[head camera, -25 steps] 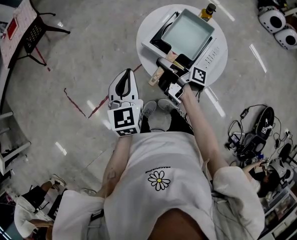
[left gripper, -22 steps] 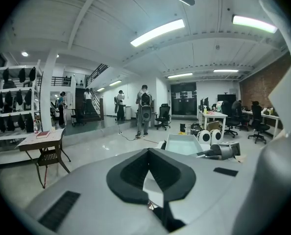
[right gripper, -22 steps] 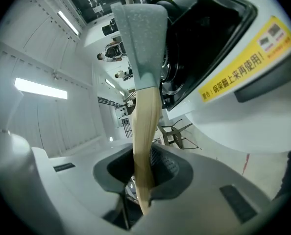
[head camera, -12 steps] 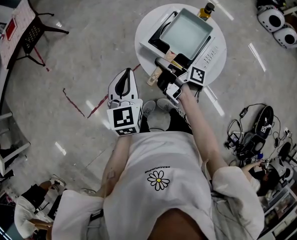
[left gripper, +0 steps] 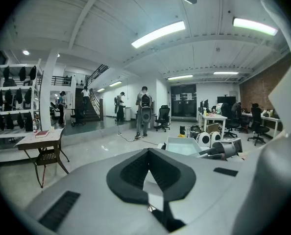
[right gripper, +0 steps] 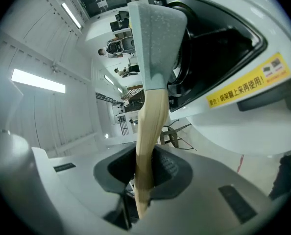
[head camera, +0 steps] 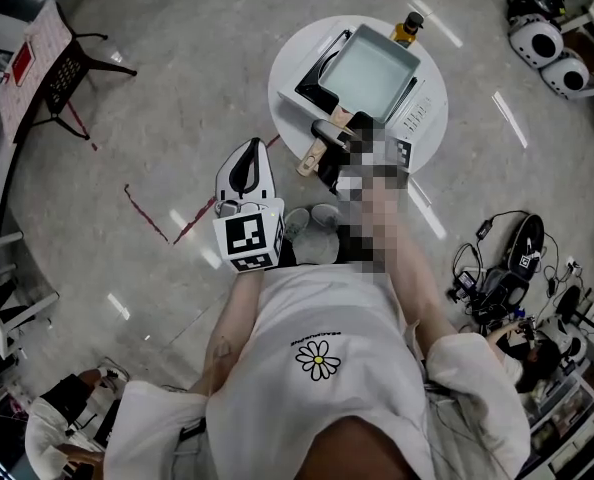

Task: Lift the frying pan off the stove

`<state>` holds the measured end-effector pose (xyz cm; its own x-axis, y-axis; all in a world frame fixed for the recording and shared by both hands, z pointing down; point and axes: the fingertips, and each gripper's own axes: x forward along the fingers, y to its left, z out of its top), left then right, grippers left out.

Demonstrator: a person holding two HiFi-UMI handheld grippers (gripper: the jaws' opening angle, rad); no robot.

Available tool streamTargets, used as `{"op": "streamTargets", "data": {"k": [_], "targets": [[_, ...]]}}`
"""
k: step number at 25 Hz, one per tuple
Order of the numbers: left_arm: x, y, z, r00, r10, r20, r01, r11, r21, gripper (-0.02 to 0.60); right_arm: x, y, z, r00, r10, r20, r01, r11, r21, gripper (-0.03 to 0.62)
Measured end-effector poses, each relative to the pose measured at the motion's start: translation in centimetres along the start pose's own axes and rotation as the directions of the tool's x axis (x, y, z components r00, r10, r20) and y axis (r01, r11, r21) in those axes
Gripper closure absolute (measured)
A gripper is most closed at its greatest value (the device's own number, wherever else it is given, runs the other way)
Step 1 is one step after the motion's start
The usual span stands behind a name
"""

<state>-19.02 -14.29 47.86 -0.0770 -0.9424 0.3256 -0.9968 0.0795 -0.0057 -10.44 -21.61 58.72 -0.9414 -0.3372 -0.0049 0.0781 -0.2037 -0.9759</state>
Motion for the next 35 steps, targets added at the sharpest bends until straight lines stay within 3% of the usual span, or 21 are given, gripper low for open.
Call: {"op": "streamTargets", "data": {"k": [17, 21, 25, 31, 35], "targets": [[0.4, 1.2, 2.6, 0.995, -0.018, 0.095, 0.022, 0.999, -0.042, 0.581, 0.0, 4.9, -0.1, 1.0, -0.02, -0.014, 0.02, 0.999, -0.038, 0.525], [0.4, 1.5, 3.3, 0.993, -0.021, 0.116, 0.026, 0.999, -0.042, 0.581, -0.2, 6.2, -0.5, 0.999, -0.035, -0.017, 0.033, 0.995, -0.094, 0.525], [0.7, 1.4, 4.8, 0.99, -0.034, 0.135, 0.039, 0.998, -0.04, 0.581, -0.1, 10.1, -0.2, 1.0, 0.001, -0.015, -0.003, 0.987, -0.158, 0.525], [0.4, 1.4, 5.2, 0.986, -0.045, 0.163, 0.055, 0.997, -0.058, 0.581, 0.6, 15.3, -0.9, 0.997, 0.049, -0.06, -0.064, 0.953, -0.297, 0.525], [-0.2, 1.1, 6.1, 0.981, -0.053, 0.186, 0.064, 0.997, -0.053, 0.581, 0.7, 19.0, -1.7, 0.993, 0.069, -0.096, -0.104, 0.897, -0.429, 0.525]]}}
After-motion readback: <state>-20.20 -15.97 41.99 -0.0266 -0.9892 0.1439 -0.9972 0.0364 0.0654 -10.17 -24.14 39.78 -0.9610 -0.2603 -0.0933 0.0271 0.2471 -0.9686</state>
